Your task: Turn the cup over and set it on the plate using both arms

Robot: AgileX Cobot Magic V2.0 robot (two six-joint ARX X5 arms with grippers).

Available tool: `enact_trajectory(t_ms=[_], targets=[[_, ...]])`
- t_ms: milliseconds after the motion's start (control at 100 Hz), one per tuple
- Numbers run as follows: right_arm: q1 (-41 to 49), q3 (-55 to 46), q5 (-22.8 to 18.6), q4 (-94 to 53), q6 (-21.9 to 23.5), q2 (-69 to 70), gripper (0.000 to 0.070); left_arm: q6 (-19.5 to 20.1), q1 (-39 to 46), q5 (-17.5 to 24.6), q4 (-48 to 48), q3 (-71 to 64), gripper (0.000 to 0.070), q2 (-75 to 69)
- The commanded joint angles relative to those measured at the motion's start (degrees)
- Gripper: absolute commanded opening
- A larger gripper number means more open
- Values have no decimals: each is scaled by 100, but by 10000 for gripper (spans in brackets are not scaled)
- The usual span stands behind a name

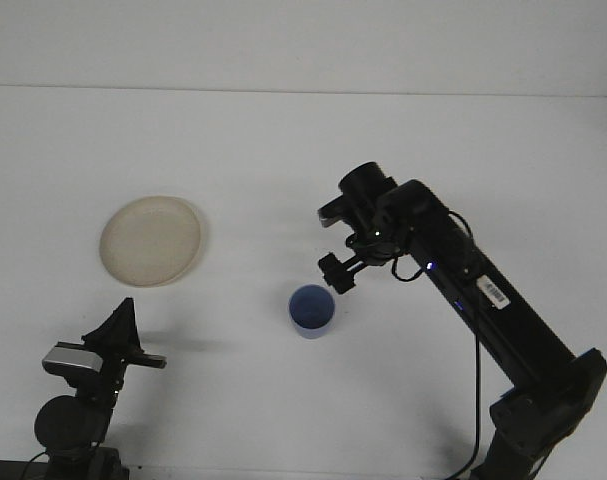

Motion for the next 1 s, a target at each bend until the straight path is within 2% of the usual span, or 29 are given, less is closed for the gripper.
enact_trajectory(t_ms=[0,350,540,650,820,990], targets=[[-208,131,-186,-160,-116,-116,603,-2,4,-2,57,-116,12,-13],[-1679,35,-223,-146,-114,-920,602,-2,4,-2,57,-116,12,-13],[-2238,-463,-157,181,-22,-1502,602,-2,4,-2,57,-116,12,-13],[-2400,-960,-28,553,168,-1996,602,-2,4,-2,57,-116,12,-13],[-2426,-1899,470,1189,361,-2865,602,-2,4,-2,57,-116,12,-13],[-2426,-3075,507,2083,358,-3818,602,-2,4,-2,57,-114,12,-13]])
